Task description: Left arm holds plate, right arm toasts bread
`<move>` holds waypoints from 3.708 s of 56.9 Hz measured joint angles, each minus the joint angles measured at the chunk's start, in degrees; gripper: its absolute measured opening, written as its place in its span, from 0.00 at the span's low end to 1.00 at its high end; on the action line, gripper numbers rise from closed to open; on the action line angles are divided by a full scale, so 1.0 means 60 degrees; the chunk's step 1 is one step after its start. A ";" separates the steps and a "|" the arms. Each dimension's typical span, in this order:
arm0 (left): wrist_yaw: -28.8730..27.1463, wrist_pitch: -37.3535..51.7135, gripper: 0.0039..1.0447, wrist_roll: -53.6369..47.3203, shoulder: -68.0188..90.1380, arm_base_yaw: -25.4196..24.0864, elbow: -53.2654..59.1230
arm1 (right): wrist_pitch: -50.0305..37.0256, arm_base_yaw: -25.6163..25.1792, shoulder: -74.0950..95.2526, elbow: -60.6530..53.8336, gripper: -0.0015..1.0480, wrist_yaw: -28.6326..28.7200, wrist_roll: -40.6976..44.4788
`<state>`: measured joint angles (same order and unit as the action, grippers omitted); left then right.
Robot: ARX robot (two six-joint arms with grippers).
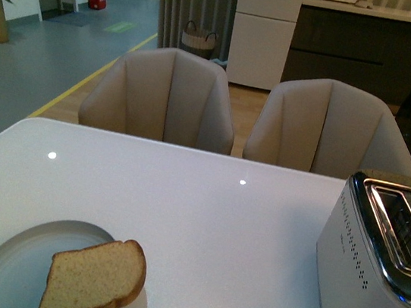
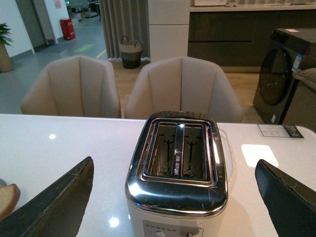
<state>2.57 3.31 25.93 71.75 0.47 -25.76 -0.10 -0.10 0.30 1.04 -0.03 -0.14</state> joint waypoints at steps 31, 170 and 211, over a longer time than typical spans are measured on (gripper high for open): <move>-0.0364 0.0794 0.93 0.2630 0.6506 0.0237 -0.3115 | 0.0000 0.0000 0.0000 0.0000 0.91 0.0004 0.0000; 0.0477 -0.0619 0.03 0.2983 0.7552 0.1031 -0.6094 | 0.0000 0.0000 0.0000 0.0000 0.91 0.0000 0.0000; 0.0590 -0.2747 0.03 0.2787 0.6561 0.3719 -0.8317 | 0.0000 0.0000 0.0000 0.0000 0.91 0.0004 0.0000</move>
<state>6.11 -13.17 42.65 111.11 22.79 -75.66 -0.10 -0.10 0.30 1.04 -0.01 -0.14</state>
